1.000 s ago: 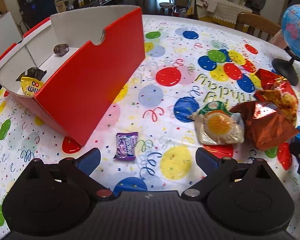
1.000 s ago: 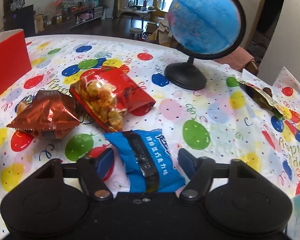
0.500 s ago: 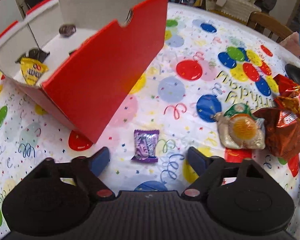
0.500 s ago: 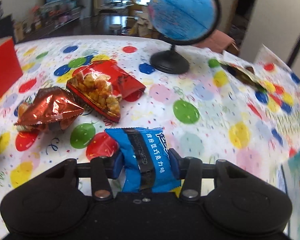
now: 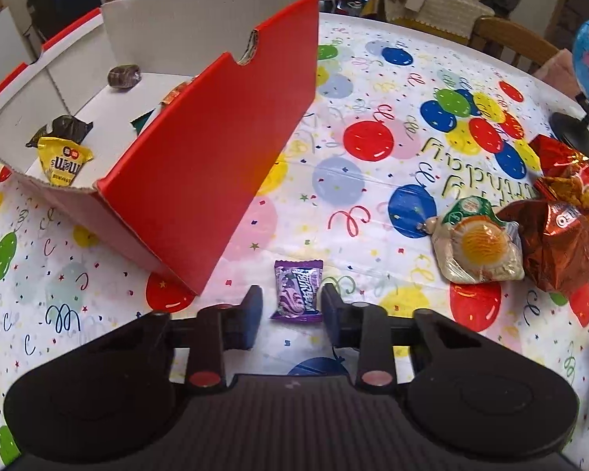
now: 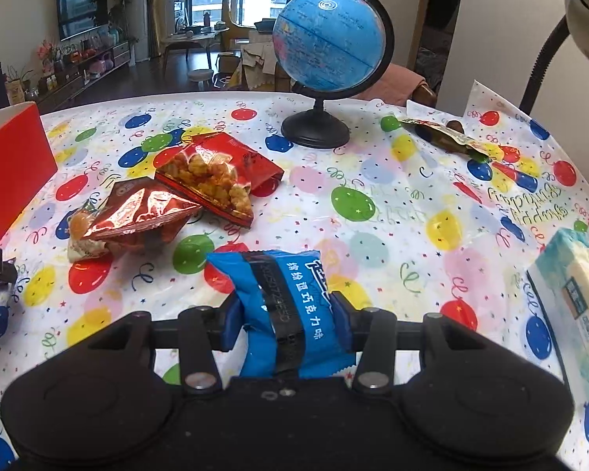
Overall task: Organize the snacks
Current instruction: 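Grasp the blue chocolate bar with the right tool while the left tool grasps the purple candy, then carry the purple candy with the left tool while the right tool carries the blue bar to the box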
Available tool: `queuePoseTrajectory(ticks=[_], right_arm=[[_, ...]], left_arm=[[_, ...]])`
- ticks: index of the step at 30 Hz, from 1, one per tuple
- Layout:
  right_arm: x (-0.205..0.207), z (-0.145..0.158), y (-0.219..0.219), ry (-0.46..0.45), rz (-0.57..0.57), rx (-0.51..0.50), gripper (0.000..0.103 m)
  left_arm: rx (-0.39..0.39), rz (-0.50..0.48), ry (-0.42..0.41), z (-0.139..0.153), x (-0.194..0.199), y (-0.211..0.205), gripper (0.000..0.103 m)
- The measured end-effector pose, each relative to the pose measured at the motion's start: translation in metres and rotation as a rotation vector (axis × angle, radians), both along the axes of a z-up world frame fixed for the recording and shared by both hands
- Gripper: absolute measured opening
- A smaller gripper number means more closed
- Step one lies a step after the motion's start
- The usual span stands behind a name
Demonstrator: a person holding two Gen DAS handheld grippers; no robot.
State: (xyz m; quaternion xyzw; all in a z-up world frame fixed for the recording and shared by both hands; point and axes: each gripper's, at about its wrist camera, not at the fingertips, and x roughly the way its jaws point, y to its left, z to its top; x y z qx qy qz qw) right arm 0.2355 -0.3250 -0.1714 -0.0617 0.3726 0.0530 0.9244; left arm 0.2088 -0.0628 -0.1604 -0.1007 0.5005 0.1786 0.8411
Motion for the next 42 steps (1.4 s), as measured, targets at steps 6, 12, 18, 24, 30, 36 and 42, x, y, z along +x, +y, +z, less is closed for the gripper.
queuePoseTrajectory(ticks=[6,12,18,24,30,36,42], right_arm=[[-0.014,0.006,0.006,-0.004,-0.012,0.019,0.044],[-0.030,0.017,0.019,-0.013,0.001,0.043,0.043],[-0.046,0.036,0.035,-0.040,0.039,0.058,0.043],[-0.063,0.056,0.056,-0.066,0.092,0.089,0.042],[-0.075,0.074,0.080,-0.088,0.153,0.101,0.042],[-0.080,0.092,0.111,-0.118,0.218,0.103,0.042],[-0.076,0.110,0.147,-0.149,0.277,0.105,0.042]], left_arm=[[-0.007,-0.030,0.013,0.000,-0.001,0.003,0.023],[-0.014,-0.066,0.023,0.007,-0.016,0.007,0.023],[-0.008,-0.101,0.008,0.027,-0.036,0.013,0.023],[-0.014,-0.109,-0.040,0.055,-0.056,0.029,0.023],[-0.002,-0.134,-0.077,0.084,-0.071,0.048,0.023],[0.006,-0.129,-0.125,0.108,-0.078,0.072,0.023],[0.018,-0.131,-0.170,0.129,-0.076,0.101,0.023]])
